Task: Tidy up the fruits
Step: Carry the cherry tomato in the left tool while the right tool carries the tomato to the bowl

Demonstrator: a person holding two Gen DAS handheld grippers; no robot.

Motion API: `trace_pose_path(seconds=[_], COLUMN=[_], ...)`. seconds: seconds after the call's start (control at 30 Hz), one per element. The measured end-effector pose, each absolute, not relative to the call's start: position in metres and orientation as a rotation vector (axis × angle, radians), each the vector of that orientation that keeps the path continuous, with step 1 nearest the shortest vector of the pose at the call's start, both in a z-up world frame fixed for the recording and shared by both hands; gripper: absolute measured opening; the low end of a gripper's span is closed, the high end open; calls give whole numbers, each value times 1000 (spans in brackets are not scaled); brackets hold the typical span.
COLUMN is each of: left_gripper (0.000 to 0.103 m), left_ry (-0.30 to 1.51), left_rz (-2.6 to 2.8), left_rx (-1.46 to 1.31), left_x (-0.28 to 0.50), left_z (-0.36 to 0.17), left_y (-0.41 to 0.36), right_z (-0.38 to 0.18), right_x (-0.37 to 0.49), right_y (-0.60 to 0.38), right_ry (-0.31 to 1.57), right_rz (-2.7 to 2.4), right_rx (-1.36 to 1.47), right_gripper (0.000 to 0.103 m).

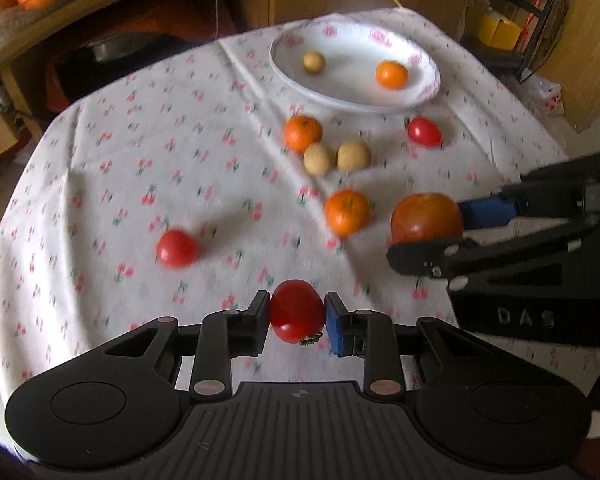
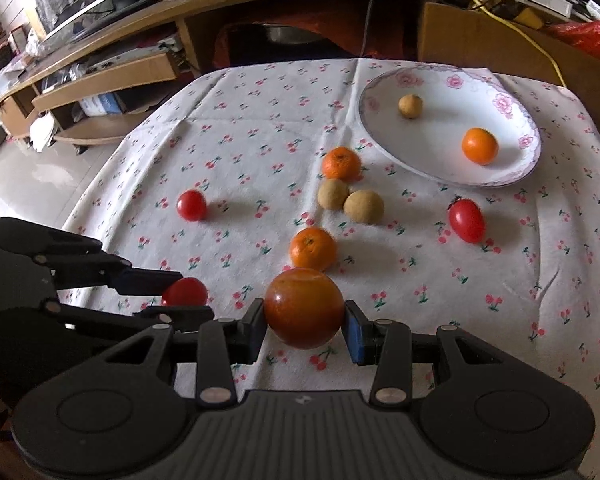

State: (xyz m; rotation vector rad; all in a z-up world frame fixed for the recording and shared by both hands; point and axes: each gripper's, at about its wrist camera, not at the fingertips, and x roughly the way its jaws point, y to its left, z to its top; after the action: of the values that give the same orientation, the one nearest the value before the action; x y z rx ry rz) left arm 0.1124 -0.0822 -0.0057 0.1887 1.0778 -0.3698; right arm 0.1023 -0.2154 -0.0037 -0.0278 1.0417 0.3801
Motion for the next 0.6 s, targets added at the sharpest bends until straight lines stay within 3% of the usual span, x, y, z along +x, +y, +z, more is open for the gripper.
trace_pose_path(seconds=[0.6], left_gripper=[36], left_ry=[978], left_rz=[-417], left_rx=[163], left_x=[202], left_z=[16], left_y=[-137], right_z=[21], right_x=[170], right_y=[-273], right_ry=[988], right_rz=[212], right_rx=[44], right_gripper=[35])
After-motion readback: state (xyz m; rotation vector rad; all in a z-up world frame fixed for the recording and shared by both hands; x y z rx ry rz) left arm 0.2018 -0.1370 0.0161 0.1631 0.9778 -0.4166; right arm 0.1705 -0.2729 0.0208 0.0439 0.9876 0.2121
